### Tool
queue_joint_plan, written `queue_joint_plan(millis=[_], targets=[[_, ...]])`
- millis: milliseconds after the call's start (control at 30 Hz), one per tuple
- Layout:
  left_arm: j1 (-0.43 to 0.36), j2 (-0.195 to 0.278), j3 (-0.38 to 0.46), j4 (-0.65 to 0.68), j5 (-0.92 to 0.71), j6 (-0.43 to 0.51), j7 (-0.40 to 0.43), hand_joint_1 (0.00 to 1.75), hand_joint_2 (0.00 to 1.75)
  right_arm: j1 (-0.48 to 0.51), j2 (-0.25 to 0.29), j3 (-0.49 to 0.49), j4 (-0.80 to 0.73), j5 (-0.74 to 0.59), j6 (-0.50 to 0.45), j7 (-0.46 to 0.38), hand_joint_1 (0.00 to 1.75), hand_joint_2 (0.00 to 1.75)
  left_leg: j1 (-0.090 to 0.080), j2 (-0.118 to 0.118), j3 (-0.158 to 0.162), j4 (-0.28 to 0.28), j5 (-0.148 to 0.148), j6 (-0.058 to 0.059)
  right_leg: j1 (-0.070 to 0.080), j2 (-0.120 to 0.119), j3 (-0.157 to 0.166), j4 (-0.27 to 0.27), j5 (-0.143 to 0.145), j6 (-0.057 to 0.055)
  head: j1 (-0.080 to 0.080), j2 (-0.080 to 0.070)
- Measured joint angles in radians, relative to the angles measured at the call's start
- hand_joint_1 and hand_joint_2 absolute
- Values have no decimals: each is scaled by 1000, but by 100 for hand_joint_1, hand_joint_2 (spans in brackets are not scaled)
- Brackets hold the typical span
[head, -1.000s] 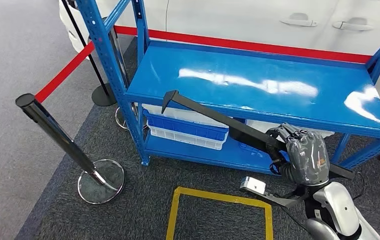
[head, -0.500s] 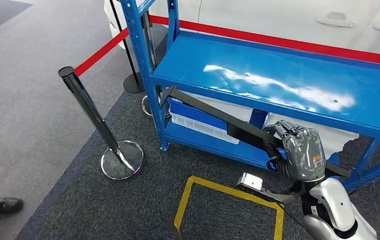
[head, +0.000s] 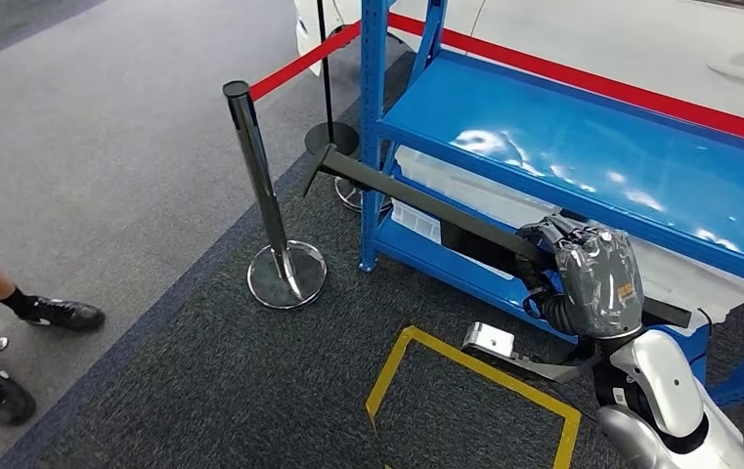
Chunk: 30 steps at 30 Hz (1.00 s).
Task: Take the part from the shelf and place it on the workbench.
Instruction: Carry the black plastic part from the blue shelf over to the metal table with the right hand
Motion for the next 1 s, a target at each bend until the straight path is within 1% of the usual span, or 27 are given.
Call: queue_joint_plan(millis=[33, 67, 100, 133, 167, 200, 233, 267, 333, 367, 400, 433, 467, 500, 533, 567, 600, 633, 667, 700, 733, 767, 833, 867, 900, 933, 1000], targets=[[-1, 0, 0, 0, 0, 0, 0, 0, 175, 0, 0, 0, 0, 1, 0, 2, 175, 175, -2, -9, -19, 4, 12, 1, 0, 4, -2, 47, -14, -1, 0, 0], [-1, 0, 0, 0, 0, 0, 0, 0, 175, 0, -1, 0, 0, 3, 0, 4, 175, 175, -2, -18, -38, 9, 23, 1, 0, 5, 8, 66, -4, -2, 0, 0], [-1, 0, 0, 0, 0, 0, 0, 0, 175, 0, -1, 0, 0, 7, -1, 6, 175, 175, -3, -26, -58, 16, 33, 1, 0, 5, 34, 54, 21, -3, 0, 0], [0, 0, 0, 0, -1, 0, 0, 0, 175, 0, -1, 0, 0, 13, -2, 9, 175, 175, -2, -32, -76, 24, 42, -1, 0, 6, 77, 7, 48, -5, 0, 0], [0, 0, 1, 0, -1, 0, 0, 0, 175, -2, -1, 0, -1, 19, -3, 13, 175, 175, -3, -38, -92, 33, 49, -4, 1, 9, 126, -60, 57, -6, 0, 0], [1, -1, 1, 0, -3, 0, 0, 0, 175, -3, -2, 0, -3, 24, -4, 16, 175, 175, -3, -43, -104, 42, 55, -8, 2, 12, 171, -125, 56, -9, -1, 0], [2, -1, 1, 0, -4, 0, 0, 0, 175, -3, -2, 0, -4, 27, -4, 19, 175, 175, -3, -47, -112, 48, 62, -14, 5, 14, 200, -173, 47, -13, -1, 0], [3, -2, 1, 1, -5, 0, 0, 0, 175, -4, -3, -1, -6, 27, -5, 20, 175, 175, -3, -49, -116, 50, 70, -20, 8, 16, 210, -198, 39, -18, -1, 0], [7, -2, 2, 2, -6, 0, -1, 0, 175, -4, -4, 0, -8, 28, -6, 20, 175, 175, -4, -53, -122, 46, 87, -32, 6, 12, 200, -208, 54, -31, 0, 0], [8, -2, 2, 3, -7, 0, -1, 0, 175, -4, -4, 0, -8, 28, -6, 20, 175, 175, -4, -50, -129, 52, 77, -38, 4, 10, 190, -210, 66, -39, -1, 0], [8, -2, 2, 4, -7, 0, -2, 0, 175, -4, -3, 1, -9, 28, -6, 20, 175, 175, -4, -44, -139, 71, 47, -44, 0, 6, 179, -214, 81, -46, -3, 0], [6, -2, 2, 4, -7, 1, -2, 0, 175, -4, -3, 1, -10, 28, -7, 20, 175, 175, -1, -34, -151, 108, -2, -49, -2, 4, 165, -216, 95, -51, -5, 0], [5, -3, 2, 5, -8, 1, -3, 0, 175, -4, -3, 1, -11, 28, -7, 20, 175, 175, 1, -24, -163, 162, -59, -56, -1, 1, 150, -216, 109, -55, -7, 0], [5, -3, 2, 5, -8, 2, -4, 0, 175, -4, -3, 1, -11, 28, -7, 20, 175, 175, 5, -19, -171, 222, -103, -62, -1, -1, 135, -214, 121, -55, -8, 0], [4, -3, 2, 5, -8, 2, -6, 0, 175, -3, -3, 1, -11, 28, -7, 20, 175, 175, 9, -15, -172, 274, -124, -68, -1, -4, 119, -212, 134, -54, -8, 0], [4, -3, 2, 5, -8, 2, -7, 0, 175, -2, -3, 1, -11, 28, -7, 20, 175, 175, 13, -13, -163, 303, -121, -72, -1, -7, 103, -208, 144, -51, -8, 0], [4, -3, 2, 5, -9, 1, -4, 0, 175, -1, -3, 1, -11, 26, -5, 20, 175, 175, 17, -11, -138, 297, -100, -76, -2, -10, 86, -204, 154, -48, -8, 0], [3, -3, 2, 5, -10, -1, 3, 0, 175, 1, -3, 1, -11, 23, -2, 19, 175, 175, 21, -9, -94, 256, -75, -79, -3, -13, 70, -198, 163, -43, -8, 0], [3, -3, 2, 5, -12, -3, 15, 0, 175, 4, -3, 1, -10, 19, 1, 18, 175, 175, 24, -8, -42, 189, -67, -80, -4, -16, 58, -193, 170, -37, -8, 0], [4, -4, 2, 5, -15, -7, 28, 0, 175, 9, -3, 1, -8, 15, 2, 15, 175, 175, 23, -9, 7, 123, -67, -76, -5, -17, 48, -188, 177, -31, -8, 0], [7, -4, 2, 5, -17, -10, 37, 0, 175, 16, -3, 0, -5, 13, -1, 12, 175, 175, 21, -10, 39, 72, -72, -70, -5, -19, 44, -186, 184, -23, -7, 0], [10, -4, 2, 5, -19, -12, 43, 0, 175, 22, -2, 0, 0, 14, -8, 7, 175, 175, 17, -12, 53, 44, -79, -61, -4, -20, 43, -188, 193, -15, -7, 0], [19, -5, 2, 5, -20, -17, 45, 0, 175, 33, -2, 1, 12, 17, -24, 1, 175, 175, 13, -14, 44, 35, -64, -41, -6, -20, 43, -196, 210, 0, -7, 0], [22, -6, 2, 5, -20, -19, 45, 0, 175, 36, -1, 1, 17, 17, -30, 0, 175, 175, 13, -12, 37, 31, -53, -31, -7, -17, 37, -193, 205, 6, -7, 0], [24, -6, 2, 5, -21, -22, 45, 0, 175, 40, -1, 1, 21, 17, -33, 1, 175, 175, 14, -10, 27, 28, -40, -21, -9, -13, 28, -178, 180, 10, -7, 0], [25, -7, 3, 4, -21, -24, 45, 0, 175, 43, -1, 1, 25, 17, -34, 1, 175, 175, 14, -8, 14, 24, -25, -11, -11, -9, 14, -144, 137, 13, -7, 0], [26, -8, 3, 3, -22, -26, 45, 0, 175, 48, -1, 1, 32, 15, -34, 1, 175, 175, 10, -6, -21, 25, 3, 0, -10, -2, -17, -27, 30, 15, -6, 0]])
